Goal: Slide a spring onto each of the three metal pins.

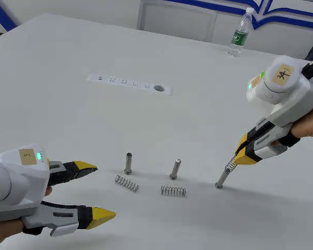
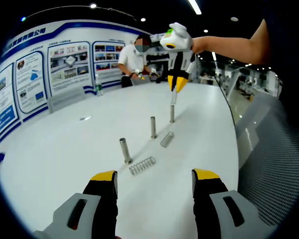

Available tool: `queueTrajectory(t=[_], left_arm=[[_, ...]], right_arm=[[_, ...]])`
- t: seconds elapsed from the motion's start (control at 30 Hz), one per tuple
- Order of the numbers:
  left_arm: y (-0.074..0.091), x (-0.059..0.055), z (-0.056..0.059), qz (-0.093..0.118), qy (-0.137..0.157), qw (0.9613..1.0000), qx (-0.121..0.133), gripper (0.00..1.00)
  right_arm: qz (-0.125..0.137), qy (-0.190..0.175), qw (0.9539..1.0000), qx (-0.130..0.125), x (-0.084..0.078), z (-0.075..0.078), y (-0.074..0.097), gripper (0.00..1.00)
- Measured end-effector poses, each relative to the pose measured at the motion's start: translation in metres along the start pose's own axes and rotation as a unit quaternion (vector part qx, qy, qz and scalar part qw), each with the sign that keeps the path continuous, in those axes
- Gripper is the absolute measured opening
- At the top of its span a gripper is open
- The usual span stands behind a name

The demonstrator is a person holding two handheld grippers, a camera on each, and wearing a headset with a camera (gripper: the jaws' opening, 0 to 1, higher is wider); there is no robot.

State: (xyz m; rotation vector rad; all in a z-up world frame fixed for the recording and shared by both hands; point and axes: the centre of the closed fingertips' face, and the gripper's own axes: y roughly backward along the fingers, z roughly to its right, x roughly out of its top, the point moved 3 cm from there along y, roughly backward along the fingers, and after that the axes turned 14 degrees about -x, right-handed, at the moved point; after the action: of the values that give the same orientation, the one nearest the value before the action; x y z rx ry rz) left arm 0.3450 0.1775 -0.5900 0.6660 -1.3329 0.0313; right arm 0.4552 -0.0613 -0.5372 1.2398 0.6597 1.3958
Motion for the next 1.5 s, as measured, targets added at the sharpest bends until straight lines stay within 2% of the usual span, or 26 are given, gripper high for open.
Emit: queueTrajectory(t=[0.4, 0.77, 0.87, 1.27, 1.5], left_arm=[[0.001, -0.003, -0.003, 0.000, 0.004, 1.0000, 0.004, 0.63], [0.001, -0.004, -0.002, -0.001, 0.006, 1.0000, 0.004, 0.62], [0.000, -0.004, -0.002, -0.001, 0.005, 1.0000, 0.004, 0.62], [0.000, -0.003, -0.001, 0.000, 0.004, 1.0000, 0.004, 0.62], [0.001, -0.003, -0.001, -0.001, 0.005, 1.0000, 0.005, 0.62]], right_arm=[[-0.013, 0.001, 0.9999, 0.011, -0.002, 0.000, -0.009, 0.12], [-0.034, 0.012, 0.9991, 0.021, -0.002, -0.005, -0.028, 0.12], [-0.028, 0.001, 0.9992, 0.028, -0.001, -0.007, -0.031, 0.12], [-0.051, 0.008, 0.9984, 0.022, -0.011, -0.015, -0.052, 0.12], [-0.052, 0.006, 0.9985, 0.015, -0.013, -0.017, -0.060, 0.12]])
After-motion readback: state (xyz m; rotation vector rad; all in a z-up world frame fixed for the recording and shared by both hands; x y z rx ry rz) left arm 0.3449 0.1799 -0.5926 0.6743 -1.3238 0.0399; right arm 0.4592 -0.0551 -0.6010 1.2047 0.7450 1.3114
